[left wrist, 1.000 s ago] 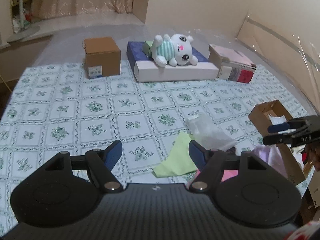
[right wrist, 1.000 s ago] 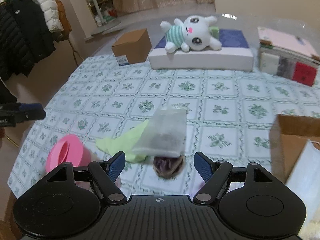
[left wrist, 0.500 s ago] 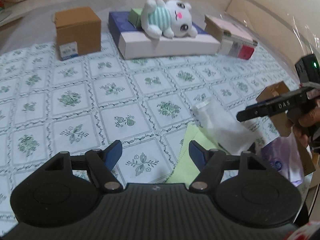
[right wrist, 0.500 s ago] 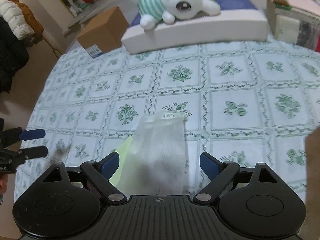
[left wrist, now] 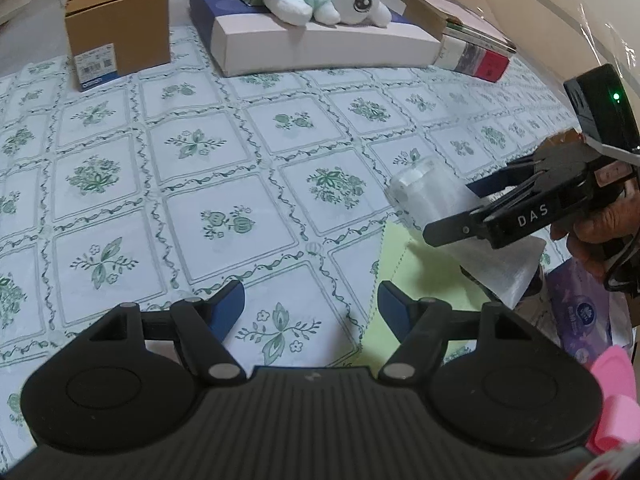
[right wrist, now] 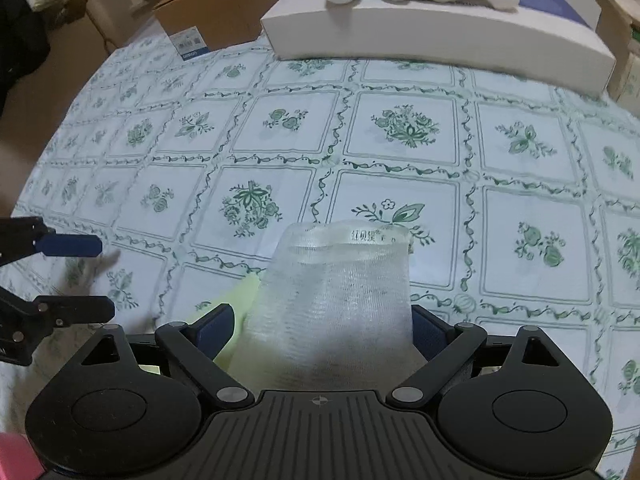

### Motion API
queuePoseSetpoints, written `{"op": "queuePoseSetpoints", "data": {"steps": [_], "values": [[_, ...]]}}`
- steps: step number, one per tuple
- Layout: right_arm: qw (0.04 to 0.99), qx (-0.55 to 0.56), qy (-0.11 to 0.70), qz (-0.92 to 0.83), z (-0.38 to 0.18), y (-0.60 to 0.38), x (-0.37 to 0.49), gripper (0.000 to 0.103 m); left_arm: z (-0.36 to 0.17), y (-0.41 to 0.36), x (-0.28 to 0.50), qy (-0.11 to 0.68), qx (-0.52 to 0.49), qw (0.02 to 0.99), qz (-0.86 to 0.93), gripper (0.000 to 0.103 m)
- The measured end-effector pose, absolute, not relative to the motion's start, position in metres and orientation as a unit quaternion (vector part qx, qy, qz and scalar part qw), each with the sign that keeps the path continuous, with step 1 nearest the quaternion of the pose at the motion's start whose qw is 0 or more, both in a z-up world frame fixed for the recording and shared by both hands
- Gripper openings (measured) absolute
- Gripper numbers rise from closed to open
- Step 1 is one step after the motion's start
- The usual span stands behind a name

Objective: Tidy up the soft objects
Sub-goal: 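Grasp the clear plastic bag with the right gripper while the left moves to the green cloth, then grasp the green cloth with the left gripper while the right holds the plastic bag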

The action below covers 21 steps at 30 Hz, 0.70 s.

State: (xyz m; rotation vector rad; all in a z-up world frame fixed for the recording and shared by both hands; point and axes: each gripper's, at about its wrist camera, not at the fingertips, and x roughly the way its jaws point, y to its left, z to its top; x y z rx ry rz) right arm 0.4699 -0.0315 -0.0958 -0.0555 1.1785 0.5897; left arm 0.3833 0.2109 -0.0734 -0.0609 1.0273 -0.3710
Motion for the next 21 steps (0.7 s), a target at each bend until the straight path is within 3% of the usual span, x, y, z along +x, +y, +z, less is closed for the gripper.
{"op": "queuePoseSetpoints", "data": {"steps": [4, 6, 9, 21], "values": [[0.794, -0.026, 0.544, 0.272, -0.094, -0.045, 0.47, 0.053, -0.074, 0.202, 0.389, 0.49, -0.014, 0.85, -0.192, 0.07], [0.796, -0.022, 0.541, 0.27, -0.091, -0.053, 0.471, 0.028, -0.074, 0.197, 0.393, 0.492, -0.009, 0.846, -0.204, 0.07], [0.803, -0.007, 0.533, 0.266, -0.085, -0.067, 0.472, 0.009, -0.075, 0.185, 0.399, 0.497, -0.001, 0.837, -0.227, 0.07], [0.839, 0.015, 0.494, 0.226, -0.071, -0.118, 0.476, 0.005, -0.093, 0.107, 0.429, 0.542, 0.092, 0.754, -0.36, 0.072]]}}
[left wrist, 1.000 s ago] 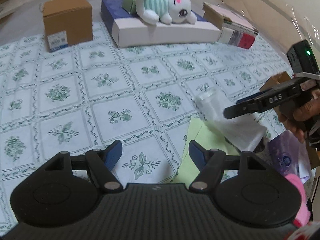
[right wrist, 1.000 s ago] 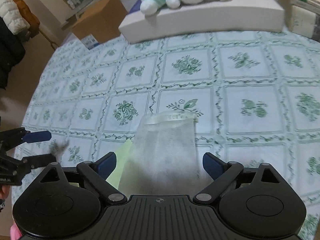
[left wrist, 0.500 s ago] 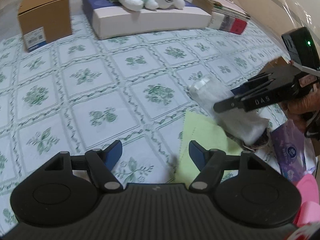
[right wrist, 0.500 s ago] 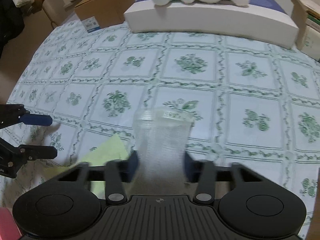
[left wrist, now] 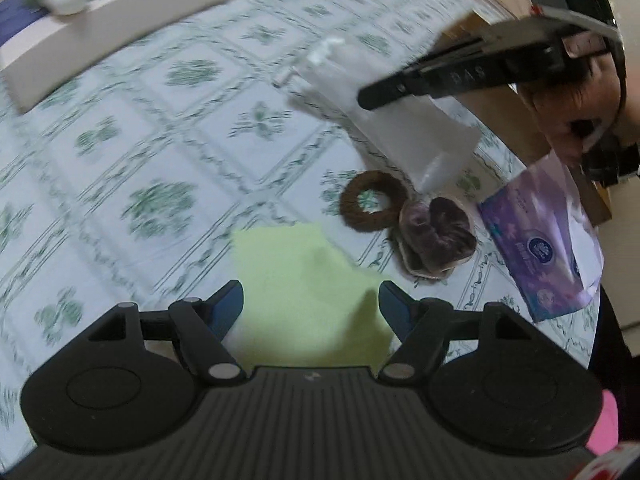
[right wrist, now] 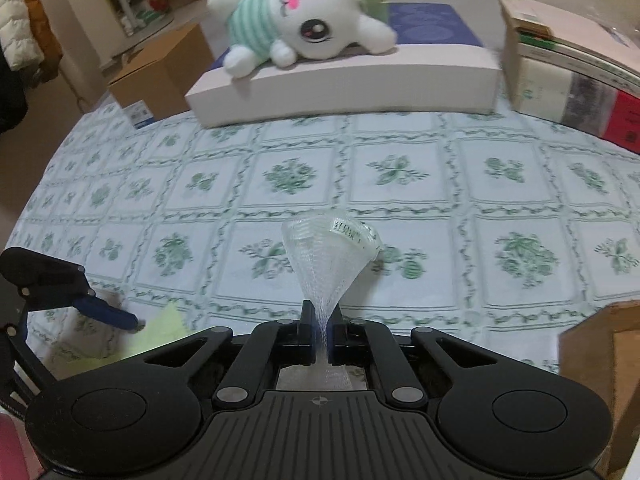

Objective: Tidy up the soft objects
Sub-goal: 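Grasp the green cloth with the left gripper while the right holds the plastic bag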

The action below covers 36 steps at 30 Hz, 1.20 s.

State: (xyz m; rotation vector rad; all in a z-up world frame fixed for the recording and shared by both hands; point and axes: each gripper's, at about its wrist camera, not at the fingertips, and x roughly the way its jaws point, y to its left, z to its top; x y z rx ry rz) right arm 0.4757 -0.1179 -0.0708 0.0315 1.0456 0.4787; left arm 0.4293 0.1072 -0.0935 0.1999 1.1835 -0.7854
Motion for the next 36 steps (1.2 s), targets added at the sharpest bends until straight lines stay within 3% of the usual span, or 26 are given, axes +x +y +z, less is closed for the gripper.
{"op": "queuePoseSetpoints", "data": {"steps": [8, 11, 14, 16, 18, 36], "values": [[0.84, 0.02, 0.493, 0.225, -0.079, -0.131, 0.476, 0.005, -0.104, 0.067, 0.434, 0.554, 0.191, 0.719, -0.373, 0.071], [0.84, 0.022, 0.492, 0.227, -0.079, -0.132, 0.476, 0.005, -0.106, 0.058, 0.427, 0.546, 0.241, 0.716, -0.363, 0.058], [0.841, 0.025, 0.491, 0.227, -0.078, -0.133, 0.474, 0.005, -0.104, 0.064, 0.43, 0.549, 0.242, 0.721, -0.346, 0.035], [0.842, 0.026, 0.488, 0.227, -0.077, -0.134, 0.472, 0.005, -0.102, 0.069, 0.429, 0.548, 0.242, 0.725, -0.34, 0.014], [0.843, 0.028, 0.487, 0.226, -0.074, -0.136, 0.471, 0.005, -0.101, 0.074, 0.428, 0.548, 0.243, 0.73, -0.329, 0.004], [0.858, 0.063, 0.447, 0.244, -0.009, -0.147, 0.413, 0.005, -0.019, 0.184, 0.375, 0.454, 0.065, 0.883, -0.1, 0.001]]}}
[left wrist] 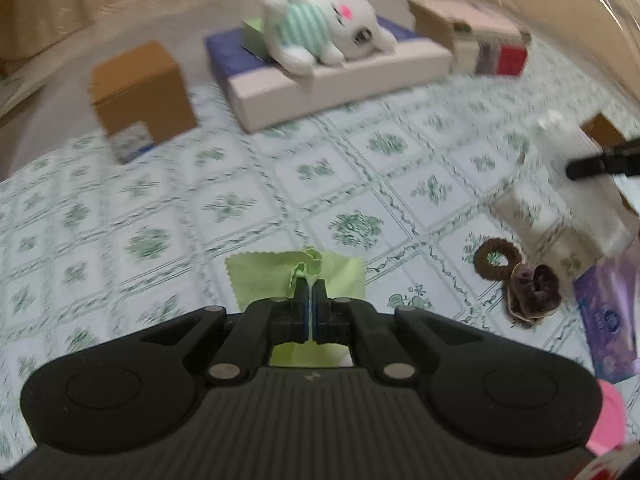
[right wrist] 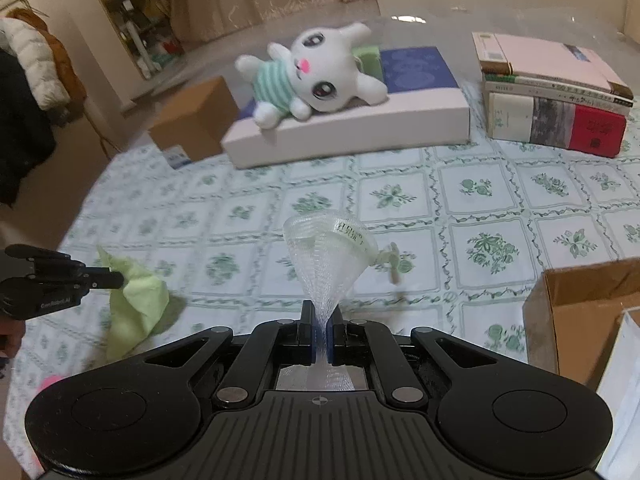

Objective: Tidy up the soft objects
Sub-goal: 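Grasp the green cloth with the left gripper while the right holds the plastic bag, then carry the green cloth and plastic bag over the cardboard tray with both grippers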

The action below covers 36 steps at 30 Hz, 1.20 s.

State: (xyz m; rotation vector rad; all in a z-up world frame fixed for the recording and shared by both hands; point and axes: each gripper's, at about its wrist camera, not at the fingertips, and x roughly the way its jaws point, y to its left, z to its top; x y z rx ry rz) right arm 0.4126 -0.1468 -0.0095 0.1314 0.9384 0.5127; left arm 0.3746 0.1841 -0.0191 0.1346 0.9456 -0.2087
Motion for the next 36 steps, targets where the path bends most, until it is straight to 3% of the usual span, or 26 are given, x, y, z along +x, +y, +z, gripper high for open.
{"op": "queuePoseSetpoints", "data": {"steps": [16, 36], "values": [[0.872, 0.094, 0.394, 0.276, 0.053, -0.157, 0.272, 0.005, 0.039, 0.199, 0.213, 0.374, 0.038, 0.926, -0.03, 0.001], [0.878, 0.146, 0.375, 0.257, 0.031, -0.192, 0.155, 0.005, 0.042, 0.142, 0.079, 0.35, -0.008, 0.936, -0.038, 0.001]]}}
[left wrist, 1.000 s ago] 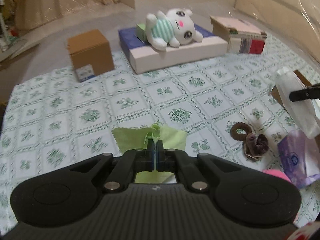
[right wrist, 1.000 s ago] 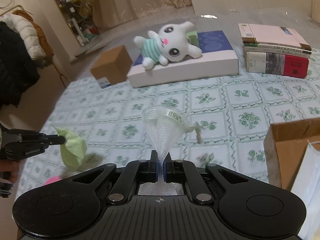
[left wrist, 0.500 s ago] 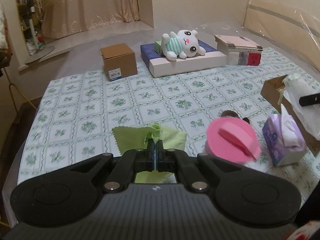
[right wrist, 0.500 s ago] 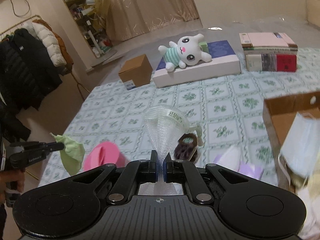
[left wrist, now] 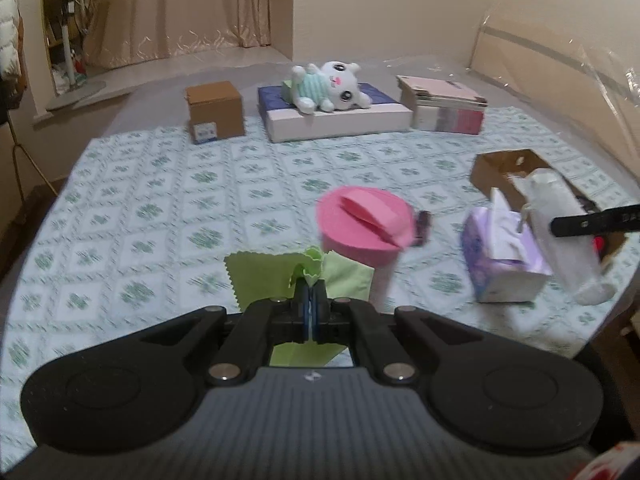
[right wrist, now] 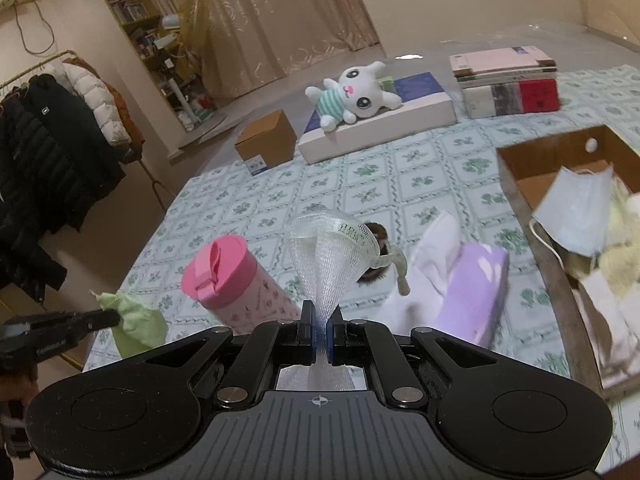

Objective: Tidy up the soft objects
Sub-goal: 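Carry the green cloth and plastic bag over the cardboard tray with both grippers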

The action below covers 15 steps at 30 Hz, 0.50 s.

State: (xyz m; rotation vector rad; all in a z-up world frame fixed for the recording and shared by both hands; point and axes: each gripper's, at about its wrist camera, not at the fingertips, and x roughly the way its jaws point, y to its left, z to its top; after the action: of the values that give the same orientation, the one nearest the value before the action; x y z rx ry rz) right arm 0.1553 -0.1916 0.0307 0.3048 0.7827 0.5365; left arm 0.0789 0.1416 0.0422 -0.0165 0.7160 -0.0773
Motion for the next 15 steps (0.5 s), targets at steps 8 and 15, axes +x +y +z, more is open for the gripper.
{"op": "queuePoseSetpoints", "data": {"steps": [8, 15], "values": [[0.883, 0.156, 0.371, 0.24, 0.025, -0.217, 0.131, 0.005, 0.034, 0.096, 0.067, 0.345, -0.04, 0.936, -0.06, 0.001], [0.891, 0.157, 0.362, 0.224, 0.026, -0.241, 0.115, 0.005, 0.028, 0.053, 0.071, 0.346, -0.042, 0.933, -0.092, 0.001]]}}
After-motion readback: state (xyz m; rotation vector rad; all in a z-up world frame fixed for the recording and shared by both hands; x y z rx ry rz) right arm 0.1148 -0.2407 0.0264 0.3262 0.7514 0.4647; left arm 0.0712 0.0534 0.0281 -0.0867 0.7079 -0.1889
